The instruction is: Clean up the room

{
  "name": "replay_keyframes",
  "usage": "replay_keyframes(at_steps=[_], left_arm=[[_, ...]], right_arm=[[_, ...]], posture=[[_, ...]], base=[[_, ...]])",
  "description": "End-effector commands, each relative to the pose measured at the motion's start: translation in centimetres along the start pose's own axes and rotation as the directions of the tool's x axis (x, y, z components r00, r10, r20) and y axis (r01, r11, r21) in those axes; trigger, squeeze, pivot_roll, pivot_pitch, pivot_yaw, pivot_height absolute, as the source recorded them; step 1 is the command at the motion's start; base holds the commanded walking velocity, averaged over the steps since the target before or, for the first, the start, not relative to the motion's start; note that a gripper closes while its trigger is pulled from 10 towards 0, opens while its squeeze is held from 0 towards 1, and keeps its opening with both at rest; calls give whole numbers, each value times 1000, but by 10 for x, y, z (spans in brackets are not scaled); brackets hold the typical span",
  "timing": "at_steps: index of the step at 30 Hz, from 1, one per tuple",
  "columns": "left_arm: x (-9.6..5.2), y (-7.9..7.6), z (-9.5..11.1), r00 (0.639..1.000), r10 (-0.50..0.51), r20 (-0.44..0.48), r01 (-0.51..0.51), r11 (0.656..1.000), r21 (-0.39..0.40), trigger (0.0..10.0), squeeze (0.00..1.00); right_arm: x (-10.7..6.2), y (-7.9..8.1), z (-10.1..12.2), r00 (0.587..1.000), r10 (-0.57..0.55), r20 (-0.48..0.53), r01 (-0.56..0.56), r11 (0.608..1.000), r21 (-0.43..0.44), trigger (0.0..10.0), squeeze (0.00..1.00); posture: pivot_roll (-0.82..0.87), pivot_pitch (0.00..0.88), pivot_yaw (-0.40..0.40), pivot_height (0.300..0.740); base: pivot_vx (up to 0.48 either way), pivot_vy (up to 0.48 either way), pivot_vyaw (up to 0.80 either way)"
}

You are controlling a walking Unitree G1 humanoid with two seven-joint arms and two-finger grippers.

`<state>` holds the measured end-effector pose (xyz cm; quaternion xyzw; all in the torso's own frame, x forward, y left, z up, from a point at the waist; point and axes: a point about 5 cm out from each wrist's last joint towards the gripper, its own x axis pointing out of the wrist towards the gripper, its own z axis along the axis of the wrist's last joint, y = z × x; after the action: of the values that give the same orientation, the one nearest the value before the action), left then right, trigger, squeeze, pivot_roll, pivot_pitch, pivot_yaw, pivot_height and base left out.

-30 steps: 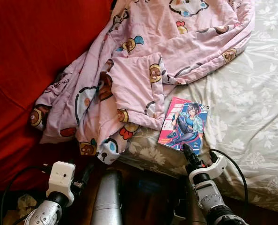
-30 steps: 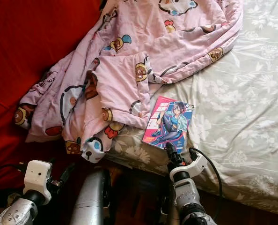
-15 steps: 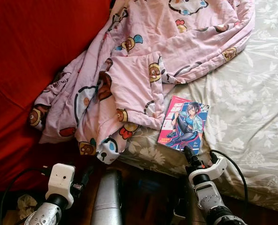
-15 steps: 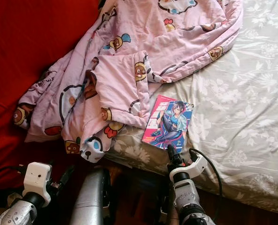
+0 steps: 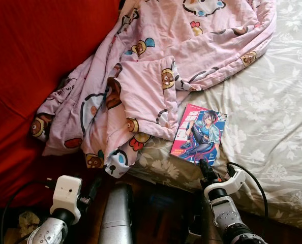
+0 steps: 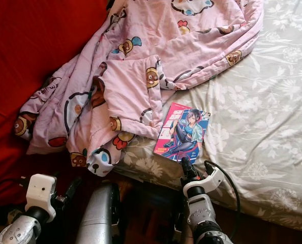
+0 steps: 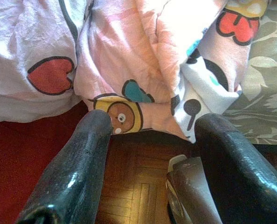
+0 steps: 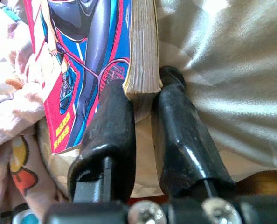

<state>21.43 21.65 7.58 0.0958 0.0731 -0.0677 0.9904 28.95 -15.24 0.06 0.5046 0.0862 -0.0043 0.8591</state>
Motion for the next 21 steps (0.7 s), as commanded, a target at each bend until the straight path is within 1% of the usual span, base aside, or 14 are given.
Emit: replay_keyframes(at_steps=[1,3,6,8,12,13,21], left_arm=[[-6,-3,-15,998,-3,-61,3,1000,1,10000,0],[-5,-3,-16,998,0,-60,0,1000,-2,10000,0],[-4,-3,-16,998,2,-59,-3,1000,-4,10000,0],[-1,-4,-17,998,5,-56,-5,1000,-6,10000,0],[3,-5,-17,999,14,-41,-15,1000,-13,10000,0],[4,-5,-16,999,15,-37,-16,1000,-13,10000,0],[10,-4,-18,999,23,-32,-23,1000,-12,10000,0]], right_arm=[[-17,-19,-12,995,-99,-23,100,995,14,0,0],[-25,-29,-9,989,-148,3,148,989,-14,0,0],[-31,-36,-7,982,-185,27,185,983,-14,0,0],[-36,-43,-3,971,-232,61,235,971,-40,0,0],[-40,-47,3,957,-261,129,265,964,-11,0,0],[-41,-48,5,949,-274,158,274,961,26,0,0],[-45,-48,4,936,-292,198,279,956,89,0,0]], posture=[[277,378,51,611],[267,370,46,611],[258,362,40,611],[248,345,32,611],[242,331,25,611],[239,327,23,611],[222,300,13,611]], base=[[0,0,0],[0,0,0],[0,0,0],[0,0,0],[0,0,0],[0,0,0],[0,0,0]])
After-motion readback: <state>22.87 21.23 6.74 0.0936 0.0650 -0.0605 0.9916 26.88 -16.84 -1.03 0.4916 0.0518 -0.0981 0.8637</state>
